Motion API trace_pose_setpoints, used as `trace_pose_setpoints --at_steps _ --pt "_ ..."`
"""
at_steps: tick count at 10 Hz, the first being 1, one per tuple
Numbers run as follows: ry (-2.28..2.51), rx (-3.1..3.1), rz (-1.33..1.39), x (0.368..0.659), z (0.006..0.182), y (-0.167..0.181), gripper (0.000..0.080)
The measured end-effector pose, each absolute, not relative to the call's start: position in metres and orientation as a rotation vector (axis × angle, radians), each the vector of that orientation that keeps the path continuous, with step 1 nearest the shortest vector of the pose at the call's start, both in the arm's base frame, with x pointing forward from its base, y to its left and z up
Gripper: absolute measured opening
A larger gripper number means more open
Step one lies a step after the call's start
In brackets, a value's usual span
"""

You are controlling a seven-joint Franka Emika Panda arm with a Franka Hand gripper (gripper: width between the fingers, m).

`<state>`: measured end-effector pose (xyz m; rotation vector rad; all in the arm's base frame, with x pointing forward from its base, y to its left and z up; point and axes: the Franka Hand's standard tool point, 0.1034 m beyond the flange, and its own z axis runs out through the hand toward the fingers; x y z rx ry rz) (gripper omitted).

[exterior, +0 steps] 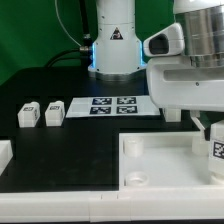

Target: Assemble one leg

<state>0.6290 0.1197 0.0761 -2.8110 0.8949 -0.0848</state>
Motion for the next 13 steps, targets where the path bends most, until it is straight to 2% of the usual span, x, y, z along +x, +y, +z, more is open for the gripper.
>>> trace_pose_setpoints --at_steps 1,2,6,8,10,11,12,13 --pt "0.631 -2.905 -0.109 0.630 0.077 0.119 0.0559" --pt "0.317 -2.991 -0.145 0.633 0.080 0.118 0.0631" --pt "-0.582 -3.023 -0.166 0.631 0.074 0.112 0.0649" --pt "-0.702 -3.011 -0.173 0.633 0.075 0.107 0.0649" --pt "-0.615 -3.027 -0.170 0.633 0.074 0.106 0.0399" --pt "-0.474 -3.044 -0.167 0.632 0.074 0.108 0.0399" --pt "-0.283 -3.061 -0.159 0.632 0.074 0.108 0.0297" --pt "-0.129 -3.066 -0.153 0.632 0.074 0.108 0.0297"
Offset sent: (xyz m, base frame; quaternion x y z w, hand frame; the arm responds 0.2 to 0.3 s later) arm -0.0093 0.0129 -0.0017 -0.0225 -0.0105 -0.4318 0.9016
